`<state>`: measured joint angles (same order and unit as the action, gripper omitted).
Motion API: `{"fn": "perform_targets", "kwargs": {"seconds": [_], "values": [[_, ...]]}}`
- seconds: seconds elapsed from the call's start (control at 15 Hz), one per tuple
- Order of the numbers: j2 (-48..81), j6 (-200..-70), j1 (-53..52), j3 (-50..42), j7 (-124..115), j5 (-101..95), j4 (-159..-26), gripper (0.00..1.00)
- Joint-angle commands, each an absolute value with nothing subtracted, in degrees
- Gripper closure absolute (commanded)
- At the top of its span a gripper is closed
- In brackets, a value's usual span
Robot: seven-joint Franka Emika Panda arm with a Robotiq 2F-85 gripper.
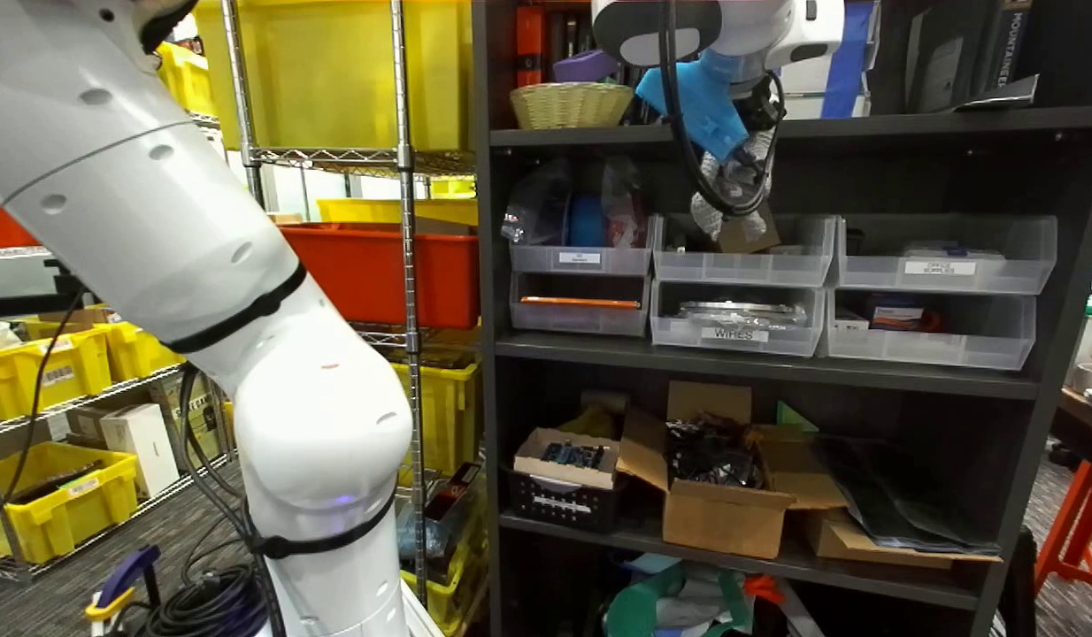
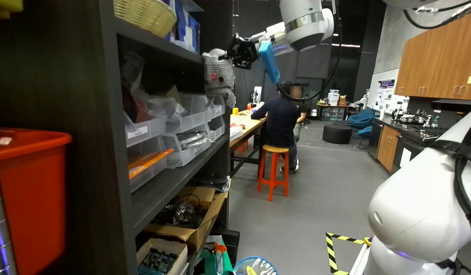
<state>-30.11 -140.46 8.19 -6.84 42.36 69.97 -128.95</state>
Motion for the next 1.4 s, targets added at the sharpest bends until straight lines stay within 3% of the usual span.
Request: {"fn": "perform_targets", "kwargs": {"seconds": [0.0, 1.33], "values": [[-33.44, -141.33, 6.92, -5.92, 41.38, 66.98, -130.33, 0.97], [-35.69, -151.78, -2.2, -0.21, 41.24, 61.98, -135.73, 0.97]]}}
